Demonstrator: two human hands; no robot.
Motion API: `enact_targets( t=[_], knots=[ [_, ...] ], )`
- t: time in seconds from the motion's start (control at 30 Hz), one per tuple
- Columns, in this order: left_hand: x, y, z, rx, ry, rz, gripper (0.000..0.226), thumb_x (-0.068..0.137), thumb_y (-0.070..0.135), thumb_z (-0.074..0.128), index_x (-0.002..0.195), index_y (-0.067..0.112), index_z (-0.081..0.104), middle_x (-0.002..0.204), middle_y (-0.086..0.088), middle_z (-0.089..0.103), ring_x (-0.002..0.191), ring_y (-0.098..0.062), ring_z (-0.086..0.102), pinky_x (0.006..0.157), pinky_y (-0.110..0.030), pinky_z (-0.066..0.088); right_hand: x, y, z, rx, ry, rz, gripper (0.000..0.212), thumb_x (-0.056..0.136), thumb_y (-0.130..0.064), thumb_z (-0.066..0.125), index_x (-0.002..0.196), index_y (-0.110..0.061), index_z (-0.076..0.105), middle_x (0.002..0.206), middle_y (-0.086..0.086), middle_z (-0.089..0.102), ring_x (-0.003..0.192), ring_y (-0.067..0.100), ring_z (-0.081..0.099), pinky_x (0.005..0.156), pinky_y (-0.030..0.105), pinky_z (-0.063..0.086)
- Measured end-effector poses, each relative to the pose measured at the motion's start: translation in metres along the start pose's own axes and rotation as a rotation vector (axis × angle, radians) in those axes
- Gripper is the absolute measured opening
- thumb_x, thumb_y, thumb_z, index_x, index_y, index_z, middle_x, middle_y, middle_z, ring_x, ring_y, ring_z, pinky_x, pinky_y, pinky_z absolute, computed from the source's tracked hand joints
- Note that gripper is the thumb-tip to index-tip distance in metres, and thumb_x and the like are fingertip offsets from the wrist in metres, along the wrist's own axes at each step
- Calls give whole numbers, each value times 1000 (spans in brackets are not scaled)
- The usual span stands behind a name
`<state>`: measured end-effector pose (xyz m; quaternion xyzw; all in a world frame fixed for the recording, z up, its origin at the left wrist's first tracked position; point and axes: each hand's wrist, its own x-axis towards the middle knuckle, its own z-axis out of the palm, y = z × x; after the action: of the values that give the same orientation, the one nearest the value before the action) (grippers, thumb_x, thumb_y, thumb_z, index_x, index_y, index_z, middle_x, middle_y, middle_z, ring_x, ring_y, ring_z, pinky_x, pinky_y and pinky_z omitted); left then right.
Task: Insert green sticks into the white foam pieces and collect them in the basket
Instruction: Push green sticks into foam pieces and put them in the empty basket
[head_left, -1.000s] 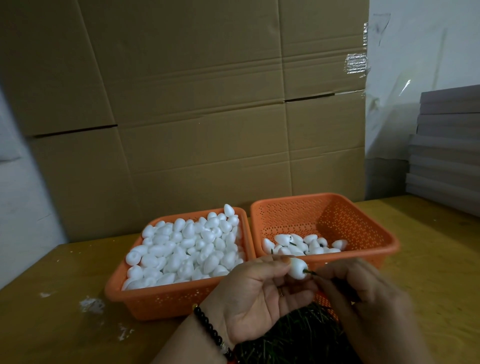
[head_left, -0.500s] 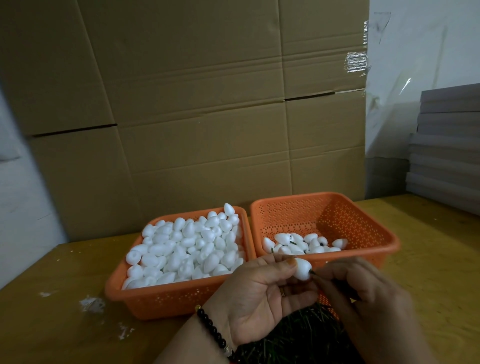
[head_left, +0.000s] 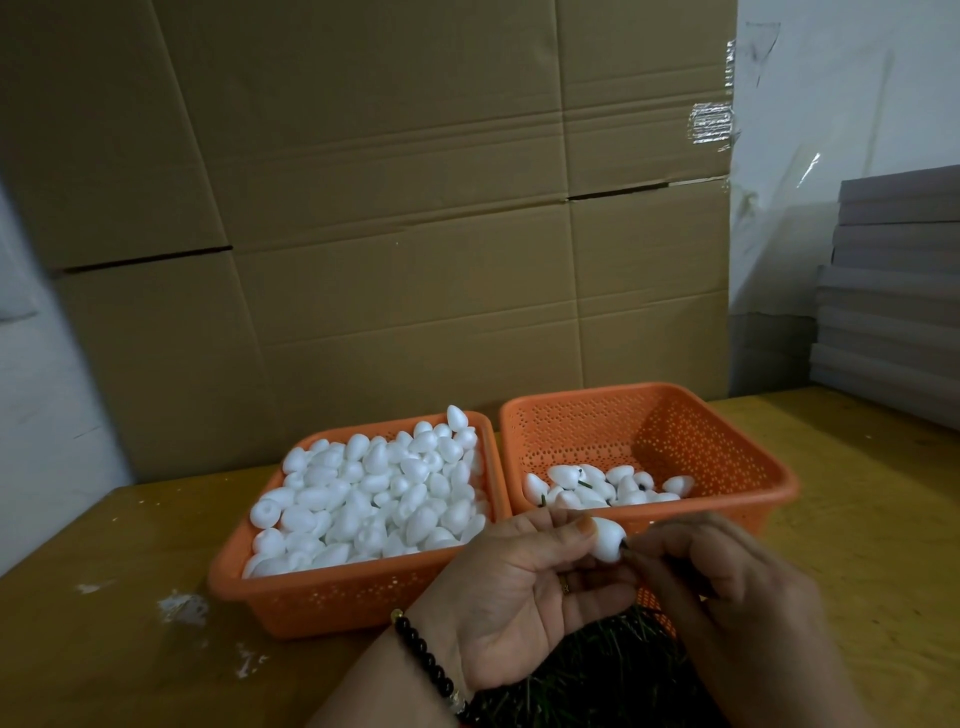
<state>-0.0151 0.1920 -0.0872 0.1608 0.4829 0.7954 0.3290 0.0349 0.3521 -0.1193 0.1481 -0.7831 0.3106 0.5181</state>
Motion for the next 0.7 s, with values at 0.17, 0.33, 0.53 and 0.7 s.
enact_targets(
  t=[0.17,0.33,0.53,0.7],
  knots=[
    [-1,1,1,-8,5,0,24,71,8,74,94,-1,69,93,-19,67,81,-24,68,67,-32,58,0,0,-1,-4,-20,26,22,80,-29,57,75,-12,71,78,-9,64,76,-4,57,71,-1,39],
    [-1,1,0,-11,4,-4,21,79,4,68,99,-2,66,98,-21,66,83,-25,67,68,-33,59,-1,-1,0,-6,-42,45,23,81,-31,55,75,-14,70,77,-11,63,74,-5,56,69,-1,39],
    [-2,3,1,-5,-17,1,19,74,7,72,92,1,72,94,-19,67,82,-24,68,68,-32,59,-2,0,0,5,-24,79,10,75,-24,70,84,-21,68,82,-17,63,80,-8,58,71,-1,40],
    [-2,4,0,-29,-2,13,14,80,5,65,91,1,73,93,-19,67,82,-24,68,68,-32,59,-3,-2,-1,88,-47,149,30,69,-23,72,92,-38,60,89,-20,66,81,-14,59,69,-2,39]
  ],
)
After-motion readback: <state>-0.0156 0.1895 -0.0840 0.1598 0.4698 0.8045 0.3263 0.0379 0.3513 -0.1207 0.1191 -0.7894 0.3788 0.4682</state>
